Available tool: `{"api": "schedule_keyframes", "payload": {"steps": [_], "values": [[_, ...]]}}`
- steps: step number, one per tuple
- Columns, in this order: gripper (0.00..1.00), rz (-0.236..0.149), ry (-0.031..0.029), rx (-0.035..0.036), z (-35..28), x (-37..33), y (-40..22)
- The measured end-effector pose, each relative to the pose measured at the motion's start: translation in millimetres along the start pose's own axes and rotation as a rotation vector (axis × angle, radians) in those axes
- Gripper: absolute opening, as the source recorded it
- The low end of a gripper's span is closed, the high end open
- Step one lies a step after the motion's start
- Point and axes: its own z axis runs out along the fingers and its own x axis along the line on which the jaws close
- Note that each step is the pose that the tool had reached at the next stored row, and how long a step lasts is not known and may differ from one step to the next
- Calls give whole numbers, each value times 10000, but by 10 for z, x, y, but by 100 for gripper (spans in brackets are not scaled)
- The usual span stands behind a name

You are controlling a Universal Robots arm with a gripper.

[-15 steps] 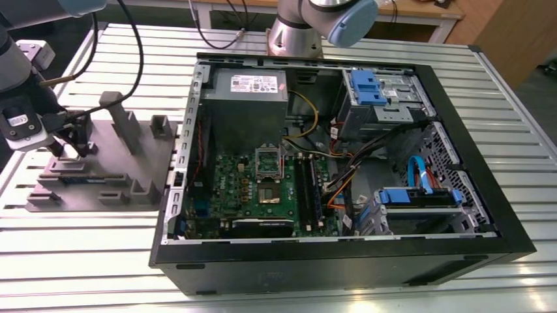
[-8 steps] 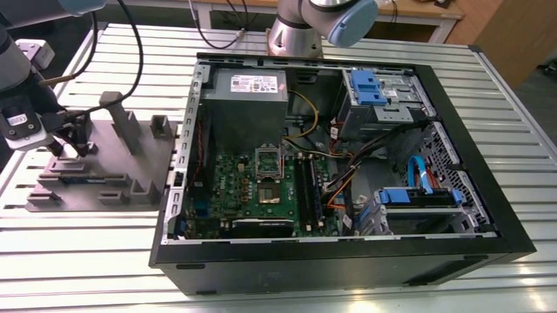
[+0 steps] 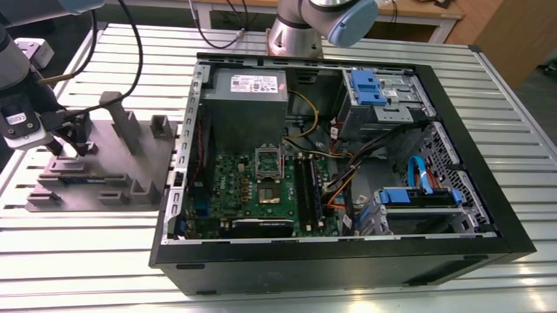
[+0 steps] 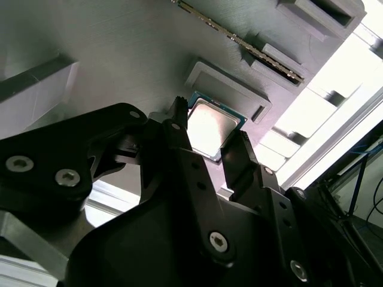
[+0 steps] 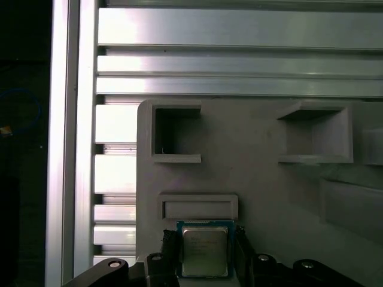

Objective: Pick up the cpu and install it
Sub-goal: 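Pick up the cpu and move it towards the insertion slot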

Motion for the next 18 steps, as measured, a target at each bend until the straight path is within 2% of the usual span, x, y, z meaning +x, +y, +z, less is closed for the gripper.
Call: {"api": "schedule_keyframes", "payload": {"steps": [3,5,12,18], "values": [[47,0,0,0,-4,0,0],[47,0,1,0,-66,-1,13],[47,0,1,0,-75,-1,14],[47,0,1,1,-113,-1,15]]}}
